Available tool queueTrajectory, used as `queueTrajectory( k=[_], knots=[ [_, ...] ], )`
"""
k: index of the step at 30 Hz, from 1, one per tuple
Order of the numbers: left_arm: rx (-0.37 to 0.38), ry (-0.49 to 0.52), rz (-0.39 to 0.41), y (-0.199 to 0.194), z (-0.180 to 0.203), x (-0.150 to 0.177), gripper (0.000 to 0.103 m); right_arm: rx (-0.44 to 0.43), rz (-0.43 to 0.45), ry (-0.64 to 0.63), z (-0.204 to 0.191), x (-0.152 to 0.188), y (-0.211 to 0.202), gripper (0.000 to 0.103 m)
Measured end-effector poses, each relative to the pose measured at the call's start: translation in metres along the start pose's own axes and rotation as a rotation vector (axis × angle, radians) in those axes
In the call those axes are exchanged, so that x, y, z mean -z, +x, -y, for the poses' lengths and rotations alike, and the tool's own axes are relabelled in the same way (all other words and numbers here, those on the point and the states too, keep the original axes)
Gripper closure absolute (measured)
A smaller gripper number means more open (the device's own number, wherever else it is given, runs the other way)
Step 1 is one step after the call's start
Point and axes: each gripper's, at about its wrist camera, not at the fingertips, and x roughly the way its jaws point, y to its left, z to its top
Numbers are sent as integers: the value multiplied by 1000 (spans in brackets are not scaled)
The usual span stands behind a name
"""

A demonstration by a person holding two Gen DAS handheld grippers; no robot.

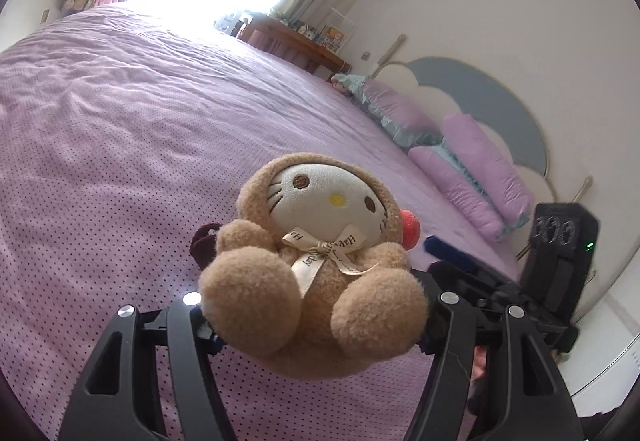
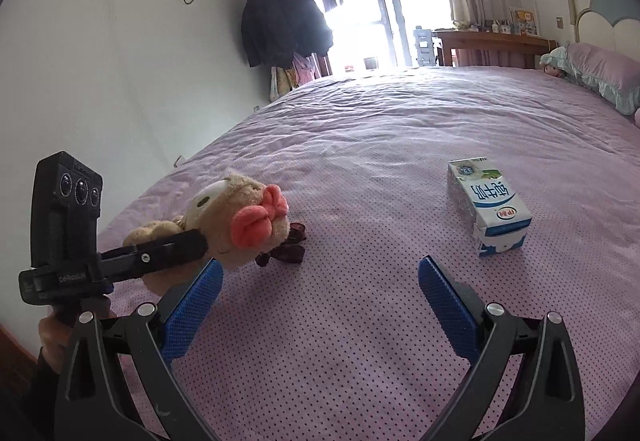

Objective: Collect trash
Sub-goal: 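Move the right tool to the milk carton and grasp it while the left tool holds the bear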

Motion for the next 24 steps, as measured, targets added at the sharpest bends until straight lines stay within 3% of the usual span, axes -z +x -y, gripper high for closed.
queueTrajectory(
  k=[5, 12, 16, 24],
  knots=[
    [3, 3, 62, -24, 2, -13, 37, -28, -44, -42, -11, -4, 22, 9],
    [8, -18, 65, -37, -1, -19, 37, -124, -94, -119, -45, -5, 50, 10],
    [20, -18, 70, -43, 4, -21, 37, -148, -80, -147, -63, -4, 49, 18],
    [28, 53, 55, -40, 34, -31, 37, -80, -52, -82, -22, -5, 16, 18]
  ],
)
